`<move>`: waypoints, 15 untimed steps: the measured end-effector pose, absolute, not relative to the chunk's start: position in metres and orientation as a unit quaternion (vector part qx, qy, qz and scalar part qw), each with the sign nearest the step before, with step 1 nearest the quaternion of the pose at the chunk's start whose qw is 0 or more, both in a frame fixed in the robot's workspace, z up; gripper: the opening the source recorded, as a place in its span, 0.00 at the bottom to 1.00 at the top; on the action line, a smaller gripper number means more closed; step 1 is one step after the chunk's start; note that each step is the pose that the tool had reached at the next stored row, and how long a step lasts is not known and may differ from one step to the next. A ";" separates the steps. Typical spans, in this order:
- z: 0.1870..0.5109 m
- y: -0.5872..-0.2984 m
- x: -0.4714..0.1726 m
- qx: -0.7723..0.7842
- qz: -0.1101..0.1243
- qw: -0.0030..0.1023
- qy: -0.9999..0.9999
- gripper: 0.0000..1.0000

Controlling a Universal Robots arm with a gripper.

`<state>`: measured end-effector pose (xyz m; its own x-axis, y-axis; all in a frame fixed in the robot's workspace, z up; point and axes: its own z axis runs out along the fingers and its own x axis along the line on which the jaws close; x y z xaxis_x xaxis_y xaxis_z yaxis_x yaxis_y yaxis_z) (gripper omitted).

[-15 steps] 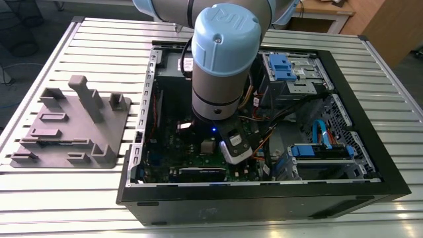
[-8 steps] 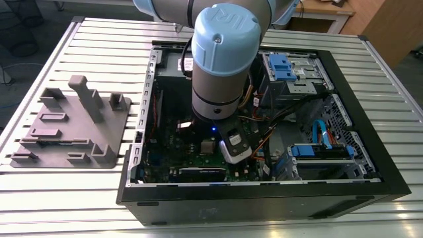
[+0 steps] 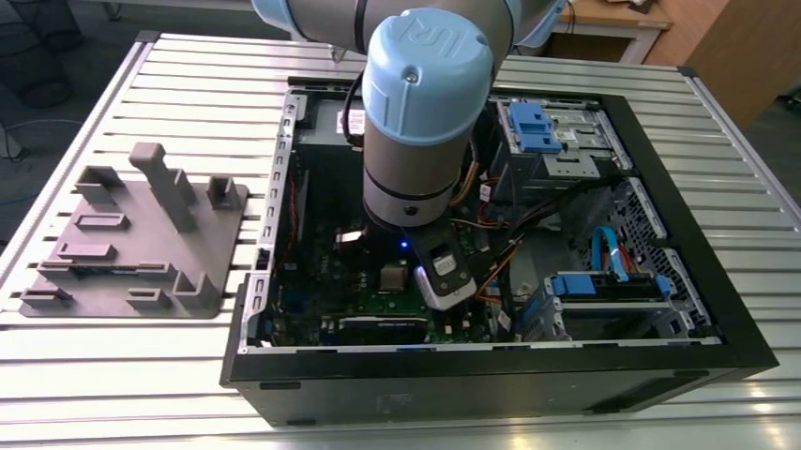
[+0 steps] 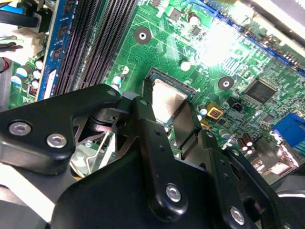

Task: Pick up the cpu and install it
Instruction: 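Place the cpu into insertion slot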

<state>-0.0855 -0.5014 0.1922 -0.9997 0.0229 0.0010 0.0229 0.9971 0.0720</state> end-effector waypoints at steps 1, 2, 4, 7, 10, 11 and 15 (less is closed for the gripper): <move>0.192 -0.501 -0.086 -0.011 -0.036 0.000 -0.999 0.44; 0.192 -0.501 -0.086 -0.011 -0.036 0.000 -0.999 0.44; 0.192 -0.501 -0.086 -0.011 -0.036 0.000 -0.999 0.43; 0.192 -0.501 -0.086 -0.011 -0.036 0.000 -0.999 0.38; 0.192 -0.501 -0.086 -0.011 -0.036 0.000 -0.999 0.38; 0.192 -0.501 -0.086 -0.011 -0.036 0.000 -0.999 0.38; 0.192 -0.501 -0.086 -0.011 -0.036 0.000 -0.999 0.38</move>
<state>-0.0857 -0.5014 0.1917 -0.9997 0.0229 0.0010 0.0229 0.9971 0.0720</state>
